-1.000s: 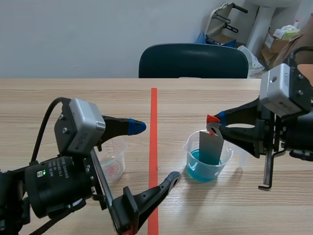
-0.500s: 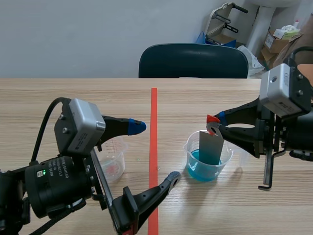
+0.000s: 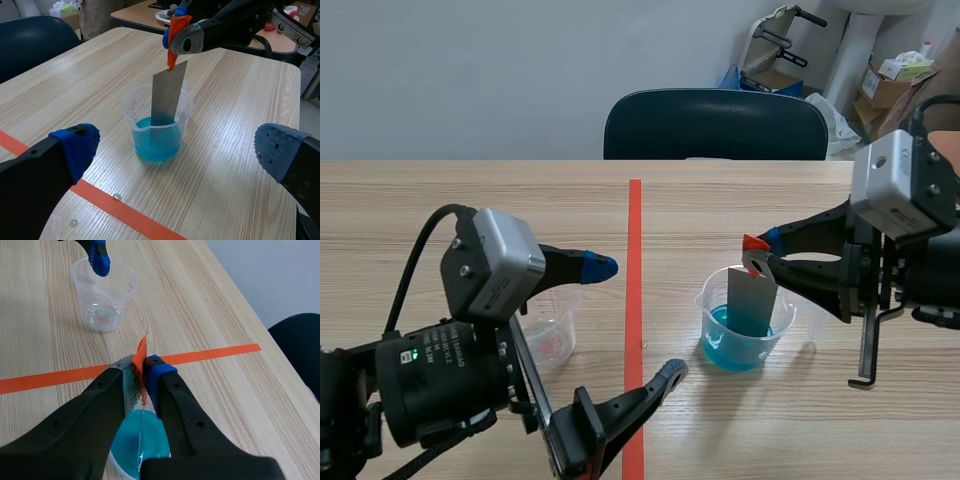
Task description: Do the redox reaction experiment
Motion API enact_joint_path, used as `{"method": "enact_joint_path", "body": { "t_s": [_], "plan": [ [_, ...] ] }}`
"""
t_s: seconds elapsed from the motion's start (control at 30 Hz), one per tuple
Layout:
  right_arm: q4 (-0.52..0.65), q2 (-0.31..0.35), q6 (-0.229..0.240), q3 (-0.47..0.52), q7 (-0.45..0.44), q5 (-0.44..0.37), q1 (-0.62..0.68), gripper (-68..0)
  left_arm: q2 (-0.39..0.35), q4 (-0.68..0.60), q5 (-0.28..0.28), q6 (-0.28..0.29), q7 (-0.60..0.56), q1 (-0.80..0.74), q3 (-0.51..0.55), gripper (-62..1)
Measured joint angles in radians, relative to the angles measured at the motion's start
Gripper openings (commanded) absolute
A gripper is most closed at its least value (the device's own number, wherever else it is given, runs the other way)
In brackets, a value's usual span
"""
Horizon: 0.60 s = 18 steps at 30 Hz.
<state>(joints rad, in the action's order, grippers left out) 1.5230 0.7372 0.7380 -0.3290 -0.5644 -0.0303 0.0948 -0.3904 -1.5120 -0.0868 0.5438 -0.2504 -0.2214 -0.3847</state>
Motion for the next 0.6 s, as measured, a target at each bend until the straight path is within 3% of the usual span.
{"method": "enact_joint_path", "body": {
  "t_s": [0.6],
  "plan": [
    [0.0,0.0,0.0,0.0,0.0,0.0,0.0,-66.9,0.0,0.0,0.0,0.0,0.038,0.0,0.0,1.4]
  ]
}}
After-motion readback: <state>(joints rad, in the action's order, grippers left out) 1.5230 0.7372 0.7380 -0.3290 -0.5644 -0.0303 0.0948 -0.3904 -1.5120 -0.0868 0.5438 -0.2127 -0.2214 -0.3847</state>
